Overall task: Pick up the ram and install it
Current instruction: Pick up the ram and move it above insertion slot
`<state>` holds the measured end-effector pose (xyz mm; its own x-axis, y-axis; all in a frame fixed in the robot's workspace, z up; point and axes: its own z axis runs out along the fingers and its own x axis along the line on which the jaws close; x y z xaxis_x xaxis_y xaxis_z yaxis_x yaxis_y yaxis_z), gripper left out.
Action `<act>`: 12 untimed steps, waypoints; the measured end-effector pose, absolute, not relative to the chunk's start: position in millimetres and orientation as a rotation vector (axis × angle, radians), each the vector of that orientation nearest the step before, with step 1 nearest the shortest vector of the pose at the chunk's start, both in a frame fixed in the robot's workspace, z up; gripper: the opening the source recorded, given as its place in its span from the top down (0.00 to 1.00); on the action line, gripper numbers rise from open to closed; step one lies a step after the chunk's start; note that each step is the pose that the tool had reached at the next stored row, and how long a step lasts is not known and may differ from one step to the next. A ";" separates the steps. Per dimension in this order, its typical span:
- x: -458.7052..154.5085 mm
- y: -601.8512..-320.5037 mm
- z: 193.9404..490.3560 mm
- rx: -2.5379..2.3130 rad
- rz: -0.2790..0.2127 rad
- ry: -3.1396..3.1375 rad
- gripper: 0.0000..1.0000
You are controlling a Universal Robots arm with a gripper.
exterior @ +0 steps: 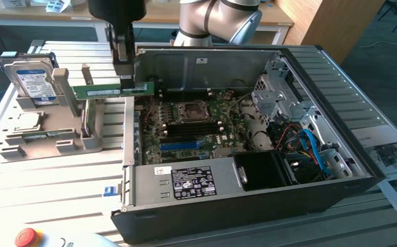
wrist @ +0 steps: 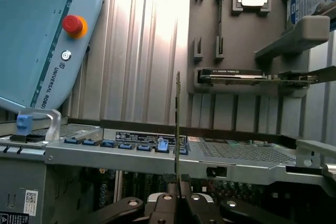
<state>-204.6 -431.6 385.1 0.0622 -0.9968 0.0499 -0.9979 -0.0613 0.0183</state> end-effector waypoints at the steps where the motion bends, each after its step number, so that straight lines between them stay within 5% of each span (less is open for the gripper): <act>1: -201.8 -431.9 385.2 2.256 0.037 -2.117 0.88; 12: -170.0 -434.5 385.2 2.276 0.037 -2.096 0.88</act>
